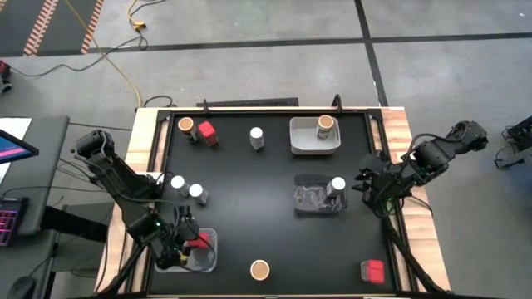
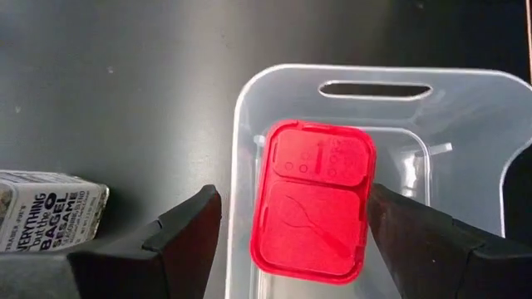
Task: Sort spices by type
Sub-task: Put the center red spice can in the transparent bin
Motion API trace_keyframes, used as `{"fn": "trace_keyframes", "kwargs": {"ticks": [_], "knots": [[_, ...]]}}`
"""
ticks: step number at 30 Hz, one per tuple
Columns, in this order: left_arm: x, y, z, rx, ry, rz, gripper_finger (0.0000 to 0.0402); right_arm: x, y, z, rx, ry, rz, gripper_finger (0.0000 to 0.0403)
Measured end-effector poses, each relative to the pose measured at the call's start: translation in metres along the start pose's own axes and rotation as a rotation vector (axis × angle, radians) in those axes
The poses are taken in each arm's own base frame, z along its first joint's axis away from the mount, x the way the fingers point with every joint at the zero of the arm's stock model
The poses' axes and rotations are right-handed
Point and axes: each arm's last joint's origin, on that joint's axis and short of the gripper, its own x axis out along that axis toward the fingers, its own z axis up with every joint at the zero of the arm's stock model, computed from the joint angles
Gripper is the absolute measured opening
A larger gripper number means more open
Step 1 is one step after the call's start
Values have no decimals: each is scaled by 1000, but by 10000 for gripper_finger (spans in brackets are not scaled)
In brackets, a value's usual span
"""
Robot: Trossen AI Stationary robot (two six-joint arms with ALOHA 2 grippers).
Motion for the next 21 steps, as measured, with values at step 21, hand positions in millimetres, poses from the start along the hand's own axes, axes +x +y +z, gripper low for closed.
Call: {"fn": "trace_keyframes", "kwargs": {"ticks": [21], "knots": [[0, 0, 0, -30, 7, 2, 289, 0, 0, 0, -2, 0, 0, 184]]}}
